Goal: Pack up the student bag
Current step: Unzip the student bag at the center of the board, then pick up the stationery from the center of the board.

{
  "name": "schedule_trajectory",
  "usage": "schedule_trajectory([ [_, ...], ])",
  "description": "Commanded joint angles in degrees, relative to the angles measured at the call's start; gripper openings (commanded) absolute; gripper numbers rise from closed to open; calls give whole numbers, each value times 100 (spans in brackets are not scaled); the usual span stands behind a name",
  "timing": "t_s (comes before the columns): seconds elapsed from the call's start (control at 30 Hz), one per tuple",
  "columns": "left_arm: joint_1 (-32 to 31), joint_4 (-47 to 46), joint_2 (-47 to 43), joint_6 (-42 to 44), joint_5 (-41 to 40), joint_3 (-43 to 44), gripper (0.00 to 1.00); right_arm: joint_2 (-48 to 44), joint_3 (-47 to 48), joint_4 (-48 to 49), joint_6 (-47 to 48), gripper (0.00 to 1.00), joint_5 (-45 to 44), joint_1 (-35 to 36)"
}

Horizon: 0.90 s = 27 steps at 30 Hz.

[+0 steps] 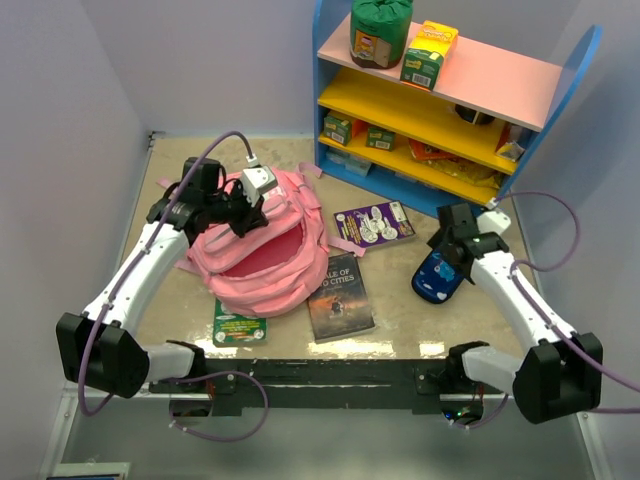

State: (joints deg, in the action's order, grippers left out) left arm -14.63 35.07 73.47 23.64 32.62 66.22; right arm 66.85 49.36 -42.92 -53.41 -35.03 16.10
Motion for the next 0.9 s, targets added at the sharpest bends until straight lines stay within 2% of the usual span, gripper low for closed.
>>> schedule_trajectory([
  [0.0,101,-580,-219,150,42,-12,0,-418,-295,423,182,99,908,-940],
  [0.27,110,-615,-228,176,165,-100,0,512,-418,1186,173,99,1269,-1381],
  [0.47,145,-598,-281,167,192,-100,0,-5,-1341,2295,-179,99,1508,-1416],
  [0.57,136,-642,-333,168,192,-135,0,126,-1211,2122,-118,99,1385,-1416],
  [0.7,145,-756,-272,80,245,-162,0,740,-955,1726,-3,99,1121,-1425],
  [0.87,154,-791,-167,-8,324,-100,0,1233,-1261,2251,-29,99,1778,-1416],
])
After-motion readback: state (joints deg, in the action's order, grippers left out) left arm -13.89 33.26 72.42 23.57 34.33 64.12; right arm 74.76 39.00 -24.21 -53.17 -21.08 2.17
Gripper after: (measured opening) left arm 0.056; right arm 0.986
